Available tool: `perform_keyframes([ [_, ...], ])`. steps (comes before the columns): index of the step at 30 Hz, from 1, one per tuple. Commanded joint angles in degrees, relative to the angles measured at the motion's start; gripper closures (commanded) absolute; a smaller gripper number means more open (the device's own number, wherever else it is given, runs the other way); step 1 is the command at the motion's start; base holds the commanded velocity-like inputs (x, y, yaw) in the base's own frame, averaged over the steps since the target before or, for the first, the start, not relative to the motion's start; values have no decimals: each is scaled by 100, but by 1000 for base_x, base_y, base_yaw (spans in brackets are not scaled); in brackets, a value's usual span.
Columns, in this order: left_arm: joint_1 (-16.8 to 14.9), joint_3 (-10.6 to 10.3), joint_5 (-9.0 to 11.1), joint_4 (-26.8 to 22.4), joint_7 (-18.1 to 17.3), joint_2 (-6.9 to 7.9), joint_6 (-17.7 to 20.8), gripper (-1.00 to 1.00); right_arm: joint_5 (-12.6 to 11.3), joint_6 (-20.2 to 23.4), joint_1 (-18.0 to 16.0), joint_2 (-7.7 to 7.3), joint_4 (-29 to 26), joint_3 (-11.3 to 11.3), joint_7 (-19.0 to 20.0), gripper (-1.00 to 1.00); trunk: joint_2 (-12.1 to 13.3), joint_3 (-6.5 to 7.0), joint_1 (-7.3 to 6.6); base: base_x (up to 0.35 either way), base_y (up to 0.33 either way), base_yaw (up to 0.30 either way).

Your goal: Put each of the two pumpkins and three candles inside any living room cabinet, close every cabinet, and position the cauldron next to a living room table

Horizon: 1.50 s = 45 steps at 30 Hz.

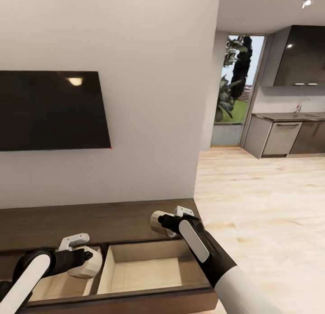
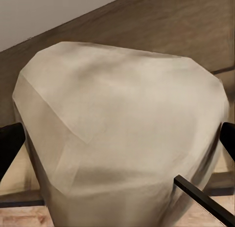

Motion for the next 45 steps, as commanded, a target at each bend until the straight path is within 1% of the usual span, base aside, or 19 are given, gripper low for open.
perform_keyframes([
  [1,-6,-10,47,-6,70,5,5,100,-55,-2,-6,-2,-6,10,-57,100,-5,-7,3,289,-12,-37],
  [7,-6,-5,54,9,70,5,7,100,-53,-2,-6,-4,-7,10,-56,100,-5,-7,3,243,-3,-57],
  [13,-6,-2,56,11,70,5,6,100,-51,167,-8,-20,-7,10,-58,100,-5,-7,3,21,0,-5],
  [15,-7,-2,56,14,70,5,6,100,-47,194,-7,-3,-7,10,-57,100,-5,-7,3,51,0,-1],
  [27,-7,-2,56,14,68,-2,5,100,-46,206,-7,23,1,21,-83,100,-5,-7,3,88,7,0],
  [31,-12,-5,58,5,32,-19,5,100,-46,215,-7,-5,129,40,-201,100,-5,-7,3,105,1,0],
  [32,-13,-7,57,8,24,-56,5,100,-46,228,-6,-2,221,47,-306,100,-5,-7,3,37,0,0],
  [34,-14,-15,53,6,22,-194,2,100,-36,270,-6,15,508,104,-585,100,-5,-7,3,19,0,0],
  [35,-14,-20,52,5,23,-237,1,100,-37,285,-6,26,630,184,-702,100,-5,-7,3,10,0,0],
  [36,-14,-32,41,15,43,-350,-1,100,-40,293,-6,48,726,288,-780,100,-5,-7,3,6,0,0],
  [38,-14,-45,-2,22,65,-454,-7,100,-47,299,-6,104,857,480,-866,100,-5,-7,3,3,0,0],
  [39,-14,-47,-15,23,70,-477,-8,100,-48,301,-6,114,876,513,-880,100,-5,-7,3,2,0,0],
  [41,-15,-69,-87,27,93,-582,-15,100,-52,311,-6,144,923,594,-913,100,-5,-7,3,1,0,0],
  [42,-15,-85,-152,32,101,-650,-17,100,-53,313,-6,156,936,616,-921,100,-5,-7,3,0,0,0],
  [44,-18,-129,-417,53,109,-840,-43,100,-52,307,-6,171,967,656,-929,100,-5,-7,3,0,0,0],
  [45,-31,-159,-596,81,107,-976,-60,100,-50,288,-9,171,999,709,-932,100,-5,-7,3,0,0,0],
])
